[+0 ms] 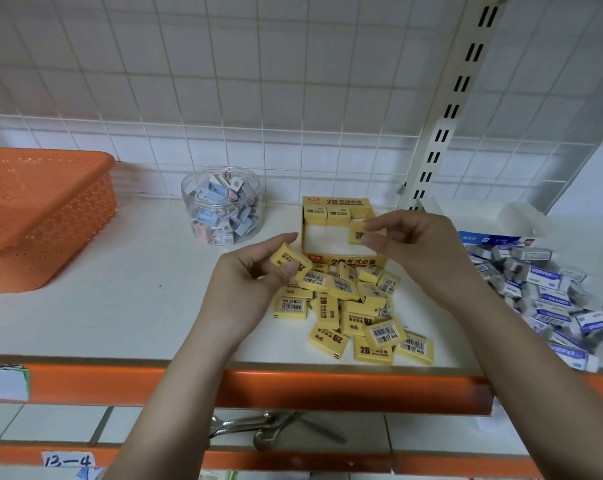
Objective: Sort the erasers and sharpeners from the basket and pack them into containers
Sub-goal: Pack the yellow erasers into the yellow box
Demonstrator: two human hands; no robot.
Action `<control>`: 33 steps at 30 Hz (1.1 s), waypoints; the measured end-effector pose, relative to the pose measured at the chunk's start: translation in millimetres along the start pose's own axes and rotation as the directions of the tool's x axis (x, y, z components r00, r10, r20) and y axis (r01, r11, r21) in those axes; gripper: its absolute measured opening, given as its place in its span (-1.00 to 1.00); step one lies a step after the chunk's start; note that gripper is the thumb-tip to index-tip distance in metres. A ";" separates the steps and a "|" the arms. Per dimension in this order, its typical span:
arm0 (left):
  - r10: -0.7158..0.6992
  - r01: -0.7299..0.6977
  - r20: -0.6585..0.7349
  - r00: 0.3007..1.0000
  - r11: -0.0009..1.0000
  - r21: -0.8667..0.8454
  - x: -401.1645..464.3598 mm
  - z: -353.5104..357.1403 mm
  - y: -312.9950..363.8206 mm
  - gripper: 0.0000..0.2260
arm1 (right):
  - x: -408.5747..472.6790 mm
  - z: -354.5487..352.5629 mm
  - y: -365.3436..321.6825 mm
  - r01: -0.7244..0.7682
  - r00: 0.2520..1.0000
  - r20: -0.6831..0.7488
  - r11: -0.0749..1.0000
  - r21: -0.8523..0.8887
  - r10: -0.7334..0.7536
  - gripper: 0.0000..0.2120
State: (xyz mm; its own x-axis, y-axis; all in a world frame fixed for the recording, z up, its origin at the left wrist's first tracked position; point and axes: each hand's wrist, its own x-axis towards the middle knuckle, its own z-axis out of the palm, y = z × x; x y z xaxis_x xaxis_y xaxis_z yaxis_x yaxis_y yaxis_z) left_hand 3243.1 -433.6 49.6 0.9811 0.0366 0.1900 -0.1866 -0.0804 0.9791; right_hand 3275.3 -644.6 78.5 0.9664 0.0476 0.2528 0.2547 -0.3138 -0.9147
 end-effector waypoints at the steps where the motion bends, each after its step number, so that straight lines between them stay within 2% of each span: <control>1: 0.015 -0.015 -0.007 1.000 0.999 0.029 1.8 -0.1 -0.8 -0.68 | -1.5 0.5 -0.1 0.018 1.000 0.020 1.000 -0.015 -0.018 -0.87; 6: 0.021 -0.021 0.003 1.000 0.996 0.084 9.8 0.5 -2.1 -0.68 | -0.8 0.5 2.5 0.002 0.998 0.064 1.000 -0.022 0.000 -0.76; 9: 0.025 -0.027 0.024 0.999 0.994 0.110 13.2 1.7 -1.7 -0.69 | 5.1 -0.5 4.2 0.001 0.999 0.039 0.999 -0.040 0.001 -0.75; 12: 0.019 -0.022 0.030 0.999 0.992 0.127 17.5 1.1 -3.2 -0.69 | 26.7 -6.7 7.5 -0.011 1.000 0.019 0.981 -0.192 0.015 -0.80; 15: 0.000 -0.004 0.030 1.000 0.990 0.143 22.2 -0.1 -6.5 -0.69 | 67.2 -14.4 19.1 -0.016 0.999 0.028 0.921 -0.388 0.029 -0.78; 18: -0.043 0.042 0.045 0.998 0.999 0.028 25.3 4.0 -3.9 -0.69 | 101.6 -12.6 36.2 -0.007 0.995 0.078 0.796 -0.606 0.069 -0.69; 20: -0.075 0.076 0.052 0.996 0.997 -0.028 28.0 6.7 -1.6 -0.70 | 113.9 -8.5 47.8 -0.035 0.988 0.093 0.763 -0.646 0.123 -0.66; 23: -0.062 0.061 0.021 0.998 0.998 0.034 33.5 6.3 -5.8 -0.78 | 120.5 -1.4 57.5 -0.016 0.984 0.114 0.708 -0.706 0.136 -0.64; 28: -0.088 0.088 0.001 0.996 0.996 0.026 35.2 3.0 -10.2 -0.86 | 120.1 5.0 64.3 0.048 0.986 0.140 0.660 -0.750 0.087 -0.69; 33: -0.072 0.074 -0.038 0.997 0.995 0.062 38.5 1.1 -11.3 -0.81 | 119.4 3.5 71.3 0.118 0.989 0.148 0.569 -0.814 0.006 -0.71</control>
State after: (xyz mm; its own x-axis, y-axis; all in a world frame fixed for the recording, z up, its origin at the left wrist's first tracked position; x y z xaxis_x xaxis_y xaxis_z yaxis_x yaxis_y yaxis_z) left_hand 3283.1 -432.3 45.8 0.9893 0.0801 0.1216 -0.1096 -0.1393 0.9842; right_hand 3409.0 -658.0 42.4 0.9625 0.1852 0.1983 0.2300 -0.9446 -0.2341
